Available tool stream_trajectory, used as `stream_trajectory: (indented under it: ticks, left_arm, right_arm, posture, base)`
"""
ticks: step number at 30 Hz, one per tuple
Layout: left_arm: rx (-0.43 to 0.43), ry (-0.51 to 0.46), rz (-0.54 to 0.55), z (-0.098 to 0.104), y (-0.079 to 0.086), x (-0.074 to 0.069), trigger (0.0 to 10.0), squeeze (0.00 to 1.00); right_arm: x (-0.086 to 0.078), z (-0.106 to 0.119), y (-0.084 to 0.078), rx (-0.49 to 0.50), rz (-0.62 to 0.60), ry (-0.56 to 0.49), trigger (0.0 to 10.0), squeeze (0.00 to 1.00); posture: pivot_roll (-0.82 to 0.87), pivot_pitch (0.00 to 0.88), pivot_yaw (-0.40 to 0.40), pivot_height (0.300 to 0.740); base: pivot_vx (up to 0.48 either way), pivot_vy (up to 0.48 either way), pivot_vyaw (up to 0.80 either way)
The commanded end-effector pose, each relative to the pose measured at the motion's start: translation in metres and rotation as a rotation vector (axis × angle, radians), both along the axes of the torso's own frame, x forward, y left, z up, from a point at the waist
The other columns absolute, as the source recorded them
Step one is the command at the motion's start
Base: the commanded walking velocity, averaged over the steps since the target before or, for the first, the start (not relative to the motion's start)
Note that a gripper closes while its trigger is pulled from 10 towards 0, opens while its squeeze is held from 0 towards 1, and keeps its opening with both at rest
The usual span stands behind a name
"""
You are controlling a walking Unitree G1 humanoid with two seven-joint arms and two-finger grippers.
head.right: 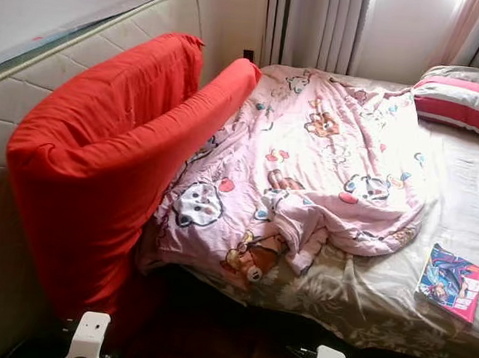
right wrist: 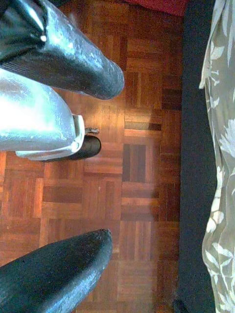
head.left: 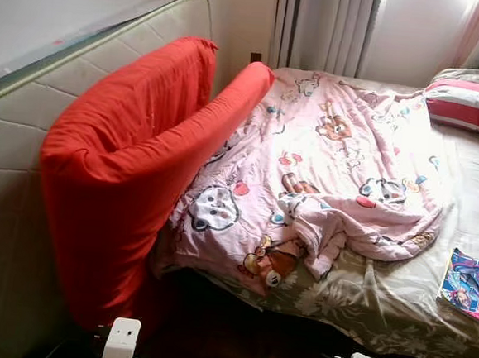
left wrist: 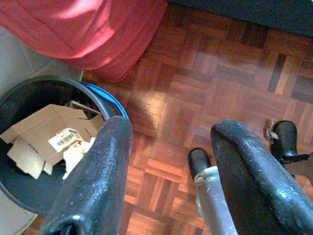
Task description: Clean up the room
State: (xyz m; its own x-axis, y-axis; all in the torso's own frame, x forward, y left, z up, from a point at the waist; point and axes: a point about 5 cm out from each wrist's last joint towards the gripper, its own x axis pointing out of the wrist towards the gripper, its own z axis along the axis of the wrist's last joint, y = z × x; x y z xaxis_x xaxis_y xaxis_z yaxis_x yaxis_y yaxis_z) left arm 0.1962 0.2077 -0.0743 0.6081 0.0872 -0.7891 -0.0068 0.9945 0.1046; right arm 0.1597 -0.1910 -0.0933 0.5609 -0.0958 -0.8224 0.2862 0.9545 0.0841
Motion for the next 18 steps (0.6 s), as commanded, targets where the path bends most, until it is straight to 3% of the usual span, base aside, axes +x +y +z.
stream_trajectory:
  ticks: [1,18]
  left_arm:
    - [0.005,0.01,-0.017,-0.0008,0.0003,-0.0015,10.0,0.0]
    - [-0.001,0.002,-0.003,-0.0006,-0.0014,-0.0007,10.0,0.0]
  right_arm:
    - [-0.0001,0.0,0.0001,0.007,-0.01,-0.002,10.0,0.0]
    - [0.0,0.0003,-0.0022,0.003,-0.013,0.0,10.0,0.0]
  posture:
    - [-0.1,0.0,0.043,0.719]
    - [-0.1,0.0,0.044,0.719]
  base:
    - [0.0,-0.251,0.0]
    - [0.0,-0.319,0.0]
